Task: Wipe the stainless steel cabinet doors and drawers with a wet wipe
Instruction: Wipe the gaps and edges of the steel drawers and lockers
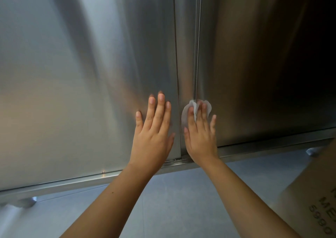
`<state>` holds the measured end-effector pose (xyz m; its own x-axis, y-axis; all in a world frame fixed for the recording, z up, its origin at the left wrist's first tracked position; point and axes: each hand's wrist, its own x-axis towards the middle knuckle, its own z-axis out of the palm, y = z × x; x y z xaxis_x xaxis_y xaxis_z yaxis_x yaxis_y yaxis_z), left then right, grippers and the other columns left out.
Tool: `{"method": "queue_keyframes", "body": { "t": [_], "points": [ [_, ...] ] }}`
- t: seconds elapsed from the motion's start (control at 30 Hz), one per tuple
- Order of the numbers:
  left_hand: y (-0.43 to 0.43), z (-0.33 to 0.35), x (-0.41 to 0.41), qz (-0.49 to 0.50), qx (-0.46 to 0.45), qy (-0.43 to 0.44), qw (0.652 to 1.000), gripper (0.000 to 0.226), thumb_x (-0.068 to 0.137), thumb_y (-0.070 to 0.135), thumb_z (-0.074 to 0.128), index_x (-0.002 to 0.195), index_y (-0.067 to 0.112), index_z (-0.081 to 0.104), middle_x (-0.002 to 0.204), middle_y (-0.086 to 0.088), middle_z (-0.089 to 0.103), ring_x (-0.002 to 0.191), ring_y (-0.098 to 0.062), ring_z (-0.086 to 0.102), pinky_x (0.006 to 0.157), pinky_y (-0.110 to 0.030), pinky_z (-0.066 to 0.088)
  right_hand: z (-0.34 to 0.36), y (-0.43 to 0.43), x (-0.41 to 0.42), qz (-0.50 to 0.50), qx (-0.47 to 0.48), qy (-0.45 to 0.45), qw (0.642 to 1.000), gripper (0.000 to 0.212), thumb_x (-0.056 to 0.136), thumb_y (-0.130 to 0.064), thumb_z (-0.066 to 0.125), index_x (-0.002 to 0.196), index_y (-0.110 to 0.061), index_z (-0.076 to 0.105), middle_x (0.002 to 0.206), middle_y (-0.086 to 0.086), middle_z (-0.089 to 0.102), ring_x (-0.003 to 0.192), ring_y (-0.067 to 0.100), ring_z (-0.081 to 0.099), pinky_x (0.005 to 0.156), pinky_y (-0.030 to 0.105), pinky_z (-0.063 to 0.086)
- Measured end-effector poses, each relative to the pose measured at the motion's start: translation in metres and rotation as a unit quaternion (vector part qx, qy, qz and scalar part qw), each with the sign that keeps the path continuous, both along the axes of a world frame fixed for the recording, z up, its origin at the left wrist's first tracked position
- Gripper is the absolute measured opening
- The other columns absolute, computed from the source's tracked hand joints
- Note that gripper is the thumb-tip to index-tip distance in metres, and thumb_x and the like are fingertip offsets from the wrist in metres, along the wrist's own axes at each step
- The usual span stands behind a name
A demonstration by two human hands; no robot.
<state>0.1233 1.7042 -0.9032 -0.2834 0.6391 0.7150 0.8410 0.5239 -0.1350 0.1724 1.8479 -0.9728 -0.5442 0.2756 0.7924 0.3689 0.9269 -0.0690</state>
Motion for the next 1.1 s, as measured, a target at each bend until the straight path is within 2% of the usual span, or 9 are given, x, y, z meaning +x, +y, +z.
{"method": "queue_keyframes", "body": {
  "t": [0.17, 0.23, 0.33, 0.5, 0.7, 0.87, 0.97, 1.1],
  "points": [
    [-0.001, 0.0, 0.0, 0.003, -0.007, -0.005, 1.0, 0.082, 0.073, 0.025, 0.076, 0.138, -0.002, 0.032, 0.146, -0.018, 0.019, 0.133, -0.039, 0.017, 0.097, -0.062, 0.026, -0.022, -0.003, 0.007, -0.025, 0.011, -0.048, 0.999, 0.068, 0.093, -0.034, 0.027, 0.148, -0.008, -0.005, 0.15, 0.015, 0.012, 0.143, 0.026, -0.008, 0.105, 0.054, 0.009],
    [-0.002, 0.0, -0.001, 0.007, -0.012, -0.003, 1.0, 0.082, 0.074, 0.025, 0.075, 0.138, -0.002, 0.033, 0.146, -0.018, 0.018, 0.134, -0.038, 0.016, 0.098, -0.061, 0.023, -0.038, -0.008, 0.014, -0.026, -0.007, -0.086, 0.996, 0.062, 0.096, -0.036, 0.018, 0.148, -0.006, -0.001, 0.15, 0.015, 0.014, 0.141, 0.029, 0.006, 0.104, 0.054, 0.015],
    [-0.001, -0.001, -0.001, 0.011, -0.013, 0.0, 1.0, 0.083, 0.073, 0.024, 0.076, 0.138, -0.001, 0.032, 0.146, -0.018, 0.018, 0.134, -0.038, 0.016, 0.098, -0.06, 0.021, -0.066, -0.017, 0.031, -0.006, -0.052, -0.147, 0.988, 0.056, 0.099, -0.037, 0.005, 0.145, -0.006, 0.015, 0.148, 0.015, 0.021, 0.135, 0.032, 0.027, 0.101, 0.053, 0.026],
    [-0.001, -0.002, 0.0, 0.021, -0.013, 0.004, 1.0, 0.083, 0.074, 0.024, 0.075, 0.139, 0.0, 0.03, 0.147, -0.017, 0.016, 0.135, -0.037, 0.015, 0.099, -0.059, 0.02, -0.08, -0.024, 0.045, -0.001, -0.096, -0.216, 0.972, 0.058, 0.1, -0.038, 0.002, 0.139, -0.008, 0.03, 0.141, 0.014, 0.04, 0.127, 0.031, 0.044, 0.096, 0.051, 0.035],
    [-0.002, -0.002, 0.0, 0.029, -0.015, 0.013, 0.999, 0.077, 0.08, 0.023, 0.069, 0.141, 0.002, 0.026, 0.149, -0.015, 0.015, 0.137, -0.035, 0.016, 0.102, -0.059, 0.017, -0.069, -0.027, 0.047, -0.01, -0.135, -0.251, 0.958, 0.061, 0.1, -0.04, 0.003, 0.135, -0.007, 0.041, 0.138, 0.014, 0.046, 0.125, 0.031, 0.047, 0.095, 0.05, 0.032],
    [-0.007, 0.0, -0.001, 0.038, -0.019, 0.031, 0.999, 0.07, 0.084, 0.025, 0.052, 0.143, 0.005, 0.021, 0.15, -0.013, 0.016, 0.138, -0.032, 0.019, 0.105, -0.057, 0.014, -0.046, -0.024, 0.037, -0.012, -0.126, -0.215, 0.969, 0.057, 0.099, -0.041, 0.007, 0.138, -0.009, 0.034, 0.142, 0.014, 0.037, 0.13, 0.03, 0.035, 0.096, 0.052, 0.029],
    [-0.006, 0.006, -0.001, 0.04, 0.0, 0.037, 0.998, 0.069, 0.084, 0.024, 0.051, 0.143, 0.005, 0.019, 0.15, -0.013, 0.016, 0.138, -0.031, 0.019, 0.105, -0.056, 0.013, -0.028, -0.02, 0.033, -0.002, -0.101, -0.18, 0.979, 0.055, 0.098, -0.04, 0.014, 0.139, -0.008, 0.031, 0.144, 0.012, 0.027, 0.131, 0.029, 0.029, 0.098, 0.05, 0.026],
    [0.001, 0.022, -0.002, 0.039, 0.031, 0.03, 0.998, 0.064, 0.088, 0.025, 0.043, 0.145, 0.006, 0.019, 0.151, -0.011, 0.013, 0.14, -0.026, 0.015, 0.107, -0.054, 0.01, 0.007, -0.01, 0.028, 0.027, -0.061, -0.129, 0.989, 0.055, 0.1, -0.039, 0.01, 0.142, -0.006, 0.024, 0.146, 0.013, 0.023, 0.134, 0.03, 0.024, 0.101, 0.052, 0.02]
  ]
}}
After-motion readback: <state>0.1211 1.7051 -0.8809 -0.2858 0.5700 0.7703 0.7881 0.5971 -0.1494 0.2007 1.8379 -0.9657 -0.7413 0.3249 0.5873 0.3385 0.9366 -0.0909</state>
